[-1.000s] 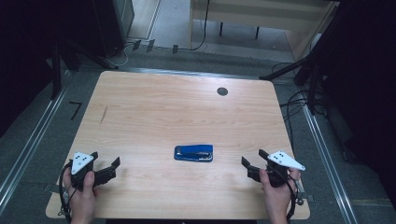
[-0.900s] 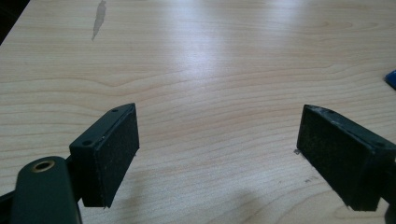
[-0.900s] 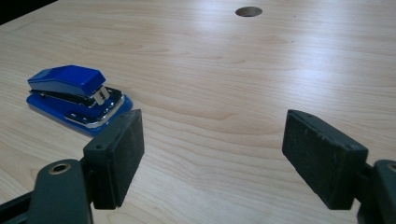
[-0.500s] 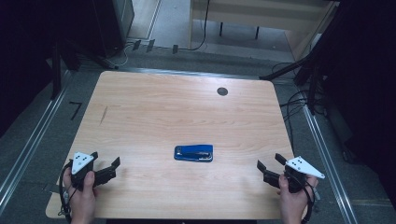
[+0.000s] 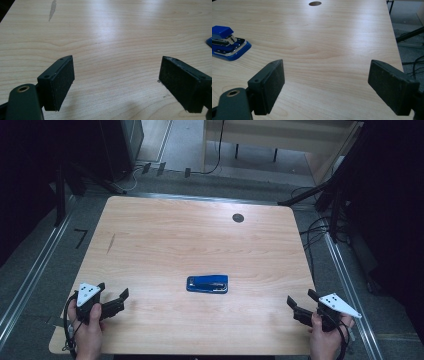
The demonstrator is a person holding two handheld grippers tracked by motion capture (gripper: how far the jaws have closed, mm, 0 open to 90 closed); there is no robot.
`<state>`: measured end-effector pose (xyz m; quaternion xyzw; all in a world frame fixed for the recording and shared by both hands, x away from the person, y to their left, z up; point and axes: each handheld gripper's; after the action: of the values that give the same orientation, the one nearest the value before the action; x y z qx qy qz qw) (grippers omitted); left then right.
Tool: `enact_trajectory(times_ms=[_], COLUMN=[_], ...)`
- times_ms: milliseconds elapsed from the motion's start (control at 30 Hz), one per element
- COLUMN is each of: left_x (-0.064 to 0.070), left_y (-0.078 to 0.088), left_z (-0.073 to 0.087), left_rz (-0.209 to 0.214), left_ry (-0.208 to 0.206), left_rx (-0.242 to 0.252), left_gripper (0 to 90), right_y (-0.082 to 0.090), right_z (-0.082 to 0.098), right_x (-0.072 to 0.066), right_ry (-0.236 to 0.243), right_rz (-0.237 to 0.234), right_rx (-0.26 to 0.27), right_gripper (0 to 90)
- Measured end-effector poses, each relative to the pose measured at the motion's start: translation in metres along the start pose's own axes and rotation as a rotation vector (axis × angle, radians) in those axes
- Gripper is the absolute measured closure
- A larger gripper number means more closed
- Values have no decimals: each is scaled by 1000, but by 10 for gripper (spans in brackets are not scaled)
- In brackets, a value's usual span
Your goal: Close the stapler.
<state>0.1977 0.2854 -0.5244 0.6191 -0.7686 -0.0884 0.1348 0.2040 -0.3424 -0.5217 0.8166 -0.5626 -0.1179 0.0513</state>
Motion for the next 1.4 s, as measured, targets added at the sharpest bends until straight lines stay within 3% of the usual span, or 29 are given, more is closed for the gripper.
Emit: enact_trajectory(times_ms=[267,567,833,967,1400], left_x=[0,0,0,0,1], left_y=[0,0,-1,-1,-1], left_z=[0,0,0,0,0], left_rz=[1,-1,2,8,5], left_ry=[0,-3,0,2,1], left_rx=[-1,-2,-4,-5,-9], left_gripper=[134,134,134,134,134], right_y=[11,17,13,12,11], right_z=[6,17,27,27,27], right_x=[20,42,48,47,45], right_ry=[-30,-67,-100,-80,-68], right_rz=[21,2,-5,28,35], right_rx=[1,10,-25,-29,-19], right_gripper=[116,34,0,0,0])
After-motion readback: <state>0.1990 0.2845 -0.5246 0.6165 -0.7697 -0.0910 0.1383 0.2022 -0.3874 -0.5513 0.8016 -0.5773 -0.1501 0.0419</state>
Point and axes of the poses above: each handheld gripper's, and its own axes: y roughly backward along the jaws, z roughly out of its underside, x roughly to its right, and after that the axes turned 14 degrees about x, right-handed
